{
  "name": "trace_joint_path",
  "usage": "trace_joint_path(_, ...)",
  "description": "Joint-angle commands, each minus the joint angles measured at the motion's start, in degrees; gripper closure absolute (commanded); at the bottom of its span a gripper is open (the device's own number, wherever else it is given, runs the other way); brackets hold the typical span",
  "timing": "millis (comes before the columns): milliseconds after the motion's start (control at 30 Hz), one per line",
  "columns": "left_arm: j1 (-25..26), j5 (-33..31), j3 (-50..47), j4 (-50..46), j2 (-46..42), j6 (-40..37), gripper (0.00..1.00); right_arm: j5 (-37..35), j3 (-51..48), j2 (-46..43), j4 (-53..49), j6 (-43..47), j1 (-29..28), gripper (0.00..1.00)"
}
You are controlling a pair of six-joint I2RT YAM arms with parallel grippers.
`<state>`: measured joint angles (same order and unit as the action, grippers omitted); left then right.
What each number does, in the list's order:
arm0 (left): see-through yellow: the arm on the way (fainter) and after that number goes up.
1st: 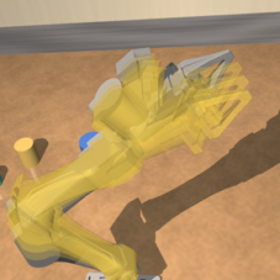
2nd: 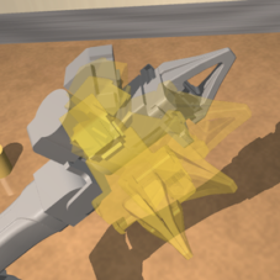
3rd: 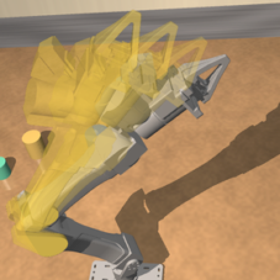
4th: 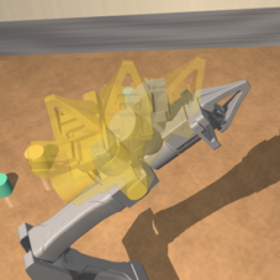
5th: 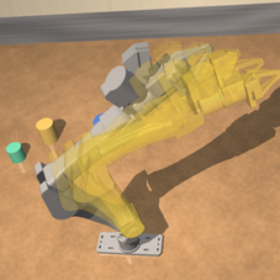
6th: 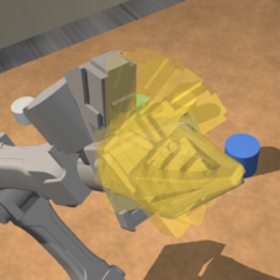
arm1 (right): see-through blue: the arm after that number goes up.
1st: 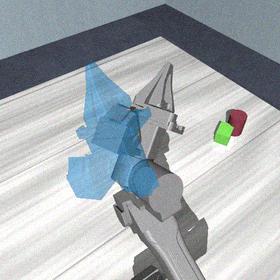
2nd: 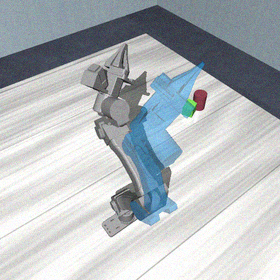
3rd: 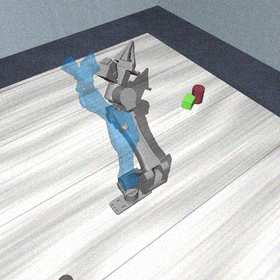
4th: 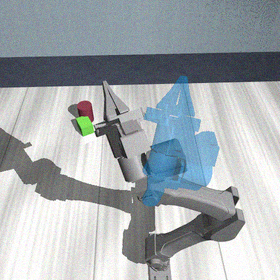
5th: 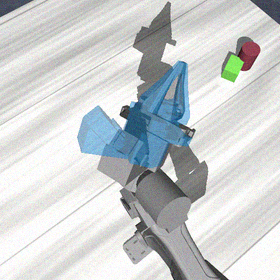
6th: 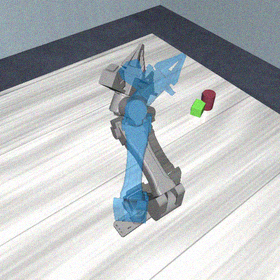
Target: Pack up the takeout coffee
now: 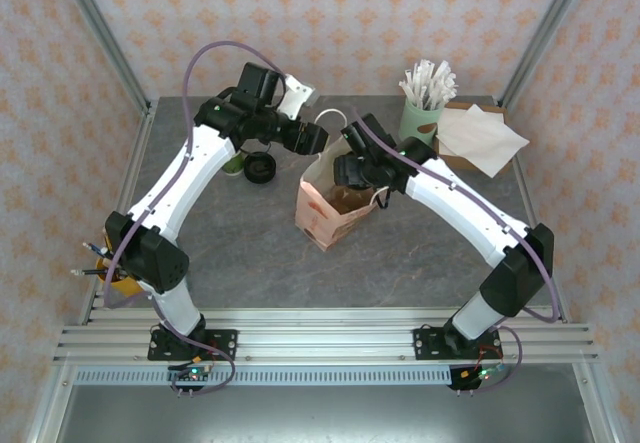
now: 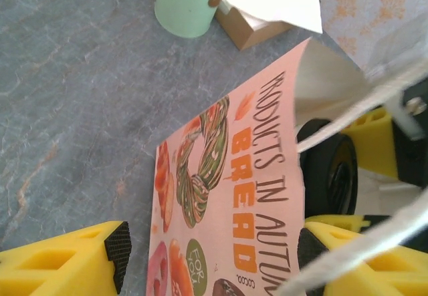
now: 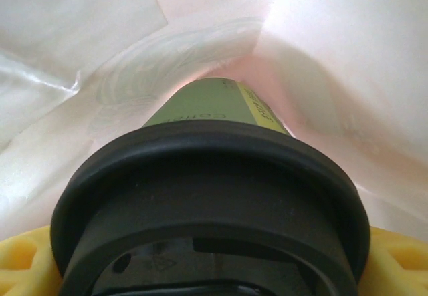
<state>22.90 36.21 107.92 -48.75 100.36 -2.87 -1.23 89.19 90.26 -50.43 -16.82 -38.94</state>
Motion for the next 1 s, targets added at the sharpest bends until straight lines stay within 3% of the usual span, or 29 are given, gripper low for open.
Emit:
trace_joint_path(0,1.2,-0.5,1.1,-4.3,0.6,-1.4,0.31,-0.3,0.2,-2.3,-0.2,0.6,0.5,0.43)
trace_joint_path(400,2.5,5.3,-1.8,0.1,-0.6,-0.1,0.21,0.4,1.7,-1.1,-3.8,-2.0,0.5,0.44)
trace_joint_path(600,2.6,-0.2,-5.2,-1.4,-1.6,-4.7,0.27,-0.2,1.6,-1.5,-3.9,-2.1,0.5,0.44)
trace_joint_path(733,2.7,-3.2,-5.2,-0.1,-0.3,-5.4,0.44,-0.3,3.0,-1.3,-4.0,-1.7,0.5,0.44)
trace_joint_path(867,3.6,-5.0,-2.8,1.3,1.2,-6.5,0.84,-0.2,7.4,0.5,-7.6,-3.8,0.5,0.44)
trace_joint_path(967,5.3,-11.6,-3.7,5.3,-0.4,-10.7,0.97,-1.1,10.8,1.8,-11.4,-7.2,0.5,0.44)
